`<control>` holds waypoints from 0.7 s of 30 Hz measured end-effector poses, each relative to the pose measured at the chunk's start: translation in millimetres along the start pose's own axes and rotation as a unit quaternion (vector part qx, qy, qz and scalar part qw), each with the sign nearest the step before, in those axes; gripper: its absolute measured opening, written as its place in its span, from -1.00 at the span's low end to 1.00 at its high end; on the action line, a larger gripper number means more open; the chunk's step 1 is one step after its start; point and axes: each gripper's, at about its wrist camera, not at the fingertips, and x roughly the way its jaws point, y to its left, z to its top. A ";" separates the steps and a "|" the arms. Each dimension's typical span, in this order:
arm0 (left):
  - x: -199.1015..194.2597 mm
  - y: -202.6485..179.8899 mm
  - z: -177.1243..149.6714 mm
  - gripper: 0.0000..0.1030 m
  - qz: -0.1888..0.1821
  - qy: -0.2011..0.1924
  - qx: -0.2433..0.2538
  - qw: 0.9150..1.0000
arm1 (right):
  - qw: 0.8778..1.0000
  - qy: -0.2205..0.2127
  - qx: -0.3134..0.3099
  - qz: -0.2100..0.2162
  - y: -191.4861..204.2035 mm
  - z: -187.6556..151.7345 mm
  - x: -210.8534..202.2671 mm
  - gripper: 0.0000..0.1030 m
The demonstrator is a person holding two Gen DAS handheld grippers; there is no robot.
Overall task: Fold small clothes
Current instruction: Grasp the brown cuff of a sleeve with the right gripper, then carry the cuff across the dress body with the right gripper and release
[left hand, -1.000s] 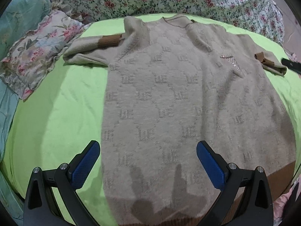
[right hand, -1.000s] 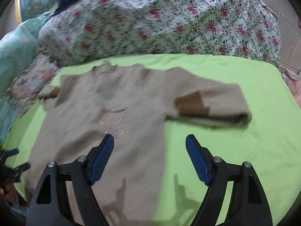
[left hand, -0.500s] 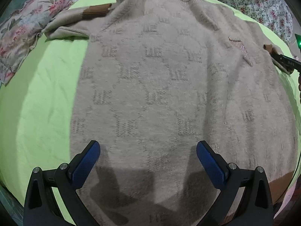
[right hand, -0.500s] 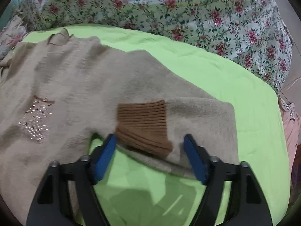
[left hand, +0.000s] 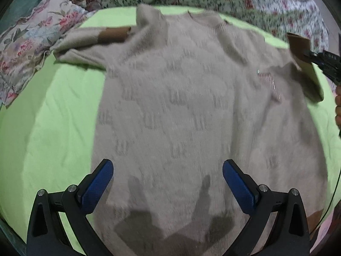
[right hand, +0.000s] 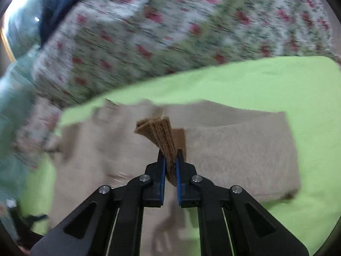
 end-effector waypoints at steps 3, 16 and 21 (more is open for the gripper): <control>-6.9 8.5 8.8 0.99 -0.011 -0.016 -0.009 1.000 | 0.998 0.007 0.000 0.064 53.4 -1.3 24.3 -0.82; 23.4 42.3 59.7 0.99 -0.154 -0.038 -0.051 0.986 | 0.972 0.144 0.031 0.184 186.1 -55.0 152.0 -0.38; 65.7 34.4 99.4 0.99 -0.217 -0.009 -0.064 0.974 | 0.971 0.123 0.050 0.201 165.7 -56.8 118.3 -0.21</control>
